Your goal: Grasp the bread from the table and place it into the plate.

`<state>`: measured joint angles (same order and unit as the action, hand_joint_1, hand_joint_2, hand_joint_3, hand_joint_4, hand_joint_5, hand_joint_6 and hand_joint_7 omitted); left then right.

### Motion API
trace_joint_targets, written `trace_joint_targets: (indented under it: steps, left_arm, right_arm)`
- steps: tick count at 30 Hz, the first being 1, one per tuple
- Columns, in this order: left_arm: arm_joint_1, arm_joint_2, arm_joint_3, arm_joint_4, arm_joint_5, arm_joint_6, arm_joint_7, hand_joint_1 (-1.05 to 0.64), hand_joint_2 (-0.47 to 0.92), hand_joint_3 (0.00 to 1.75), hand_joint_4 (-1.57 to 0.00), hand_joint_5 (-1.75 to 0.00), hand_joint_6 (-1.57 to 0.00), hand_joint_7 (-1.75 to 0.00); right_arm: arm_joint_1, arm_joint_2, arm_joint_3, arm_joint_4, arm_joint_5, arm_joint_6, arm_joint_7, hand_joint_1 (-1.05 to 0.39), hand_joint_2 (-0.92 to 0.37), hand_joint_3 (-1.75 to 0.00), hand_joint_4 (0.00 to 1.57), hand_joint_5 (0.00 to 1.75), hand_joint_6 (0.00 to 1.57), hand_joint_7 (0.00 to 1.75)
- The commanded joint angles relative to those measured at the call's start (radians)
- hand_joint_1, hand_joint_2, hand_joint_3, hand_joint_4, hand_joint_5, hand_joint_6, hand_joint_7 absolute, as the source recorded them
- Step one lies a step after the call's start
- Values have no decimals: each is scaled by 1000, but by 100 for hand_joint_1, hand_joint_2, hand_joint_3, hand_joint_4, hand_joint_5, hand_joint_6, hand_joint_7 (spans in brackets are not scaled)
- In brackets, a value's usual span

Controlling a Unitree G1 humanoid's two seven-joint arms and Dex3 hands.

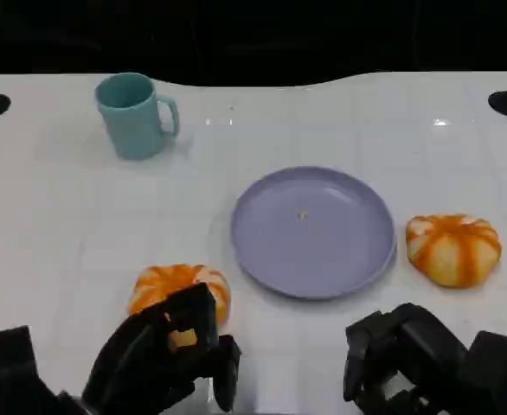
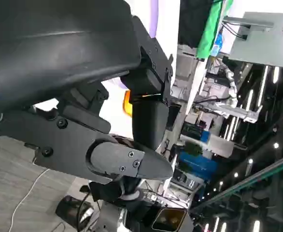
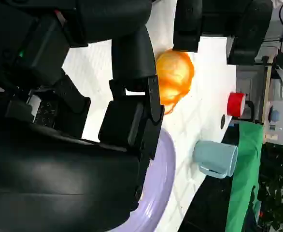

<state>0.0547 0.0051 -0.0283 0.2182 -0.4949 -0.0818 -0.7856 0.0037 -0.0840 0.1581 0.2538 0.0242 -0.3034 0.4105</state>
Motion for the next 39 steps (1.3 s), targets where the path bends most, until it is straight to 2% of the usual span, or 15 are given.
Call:
trace_joint_targets:
  steps: [1, 5, 15, 21, 27, 32, 38, 39]
  left_arm:
    - [-1, 13, 8, -3, 15, -5, 0, -66, 92, 15, -90, -175, -68, -175]
    - [0, 15, 8, -11, 15, 6, 4, -66, 92, 14, -91, -175, -68, -175]
    - [0, 11, 11, -7, 11, -3, -4, -65, 92, 15, -90, -175, -68, -175]
    - [-5, 12, 19, -9, 7, -5, -8, -66, 92, 14, -88, -175, -62, -173]
    - [-9, 27, 28, -59, 65, -51, 44, -63, 92, 18, -70, -175, -55, -147]
    - [-30, 83, 31, -106, 179, -136, 87, -67, 92, 24, -53, -172, -50, -121]
    - [-40, 173, 25, -201, 353, -188, 180, -63, 92, 27, -53, -134, -49, -68]
    - [-37, 189, 24, -227, 385, -182, 199, -65, 92, 24, -54, -117, -50, -50]
  right_arm:
    - [2, -10, -5, 0, 8, -7, 2, -105, -8, -139, 155, 127, 157, 105]
    - [8, -11, -3, -18, 8, 14, 0, -105, -8, -138, 154, 128, 157, 104]
    - [5, -13, -2, -11, 3, -1, 0, -105, -10, -137, 153, 128, 157, 104]
    - [10, -12, 0, -23, 2, 15, -2, -105, -10, -136, 154, 129, 157, 104]
    - [9, -12, 2, -27, -1, 17, -5, -105, -8, -137, 153, 129, 157, 104]
    - [9, -6, 0, -19, 10, 11, 0, -105, -9, -138, 154, 129, 157, 104]
    - [3, -5, 2, -16, 4, 11, -2, -105, -9, -138, 154, 129, 157, 105]
    - [3, -4, 3, -16, 3, 12, -3, -105, -9, -137, 154, 129, 157, 105]
